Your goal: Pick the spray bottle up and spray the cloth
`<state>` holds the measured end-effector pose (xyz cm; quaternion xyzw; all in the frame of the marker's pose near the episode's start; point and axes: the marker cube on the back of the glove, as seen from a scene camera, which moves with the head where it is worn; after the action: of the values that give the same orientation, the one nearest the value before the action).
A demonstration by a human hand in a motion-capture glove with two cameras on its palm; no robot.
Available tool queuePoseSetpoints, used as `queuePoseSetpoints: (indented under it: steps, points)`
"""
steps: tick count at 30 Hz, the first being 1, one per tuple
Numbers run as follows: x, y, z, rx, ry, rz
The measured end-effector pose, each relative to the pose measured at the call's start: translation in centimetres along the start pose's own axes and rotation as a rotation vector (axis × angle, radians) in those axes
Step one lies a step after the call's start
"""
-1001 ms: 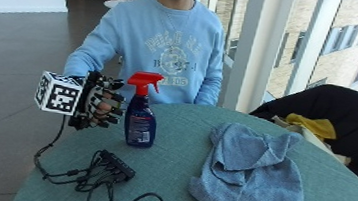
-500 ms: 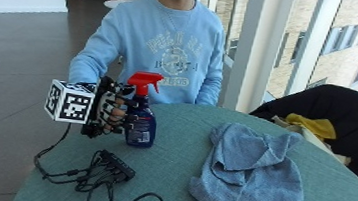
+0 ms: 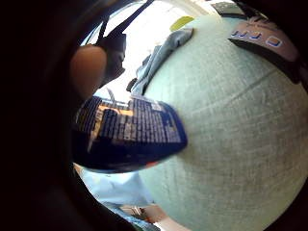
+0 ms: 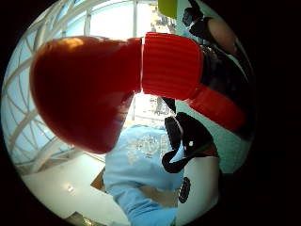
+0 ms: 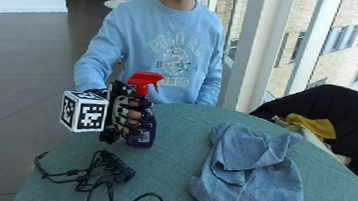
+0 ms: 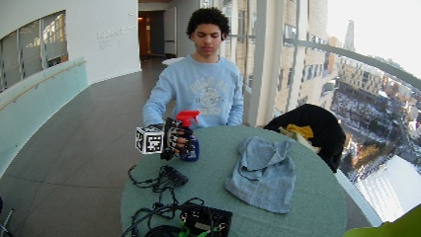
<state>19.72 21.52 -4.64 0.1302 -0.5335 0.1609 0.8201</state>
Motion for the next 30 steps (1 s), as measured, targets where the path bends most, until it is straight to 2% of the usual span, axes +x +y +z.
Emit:
queuePoseSetpoints:
  steps: [20,30]
  points:
    - [0.4,-1.4,1.2,0.088,-0.098,-0.022]
    - [0.1,-1.4,1.3,0.248,-0.028,-0.008]
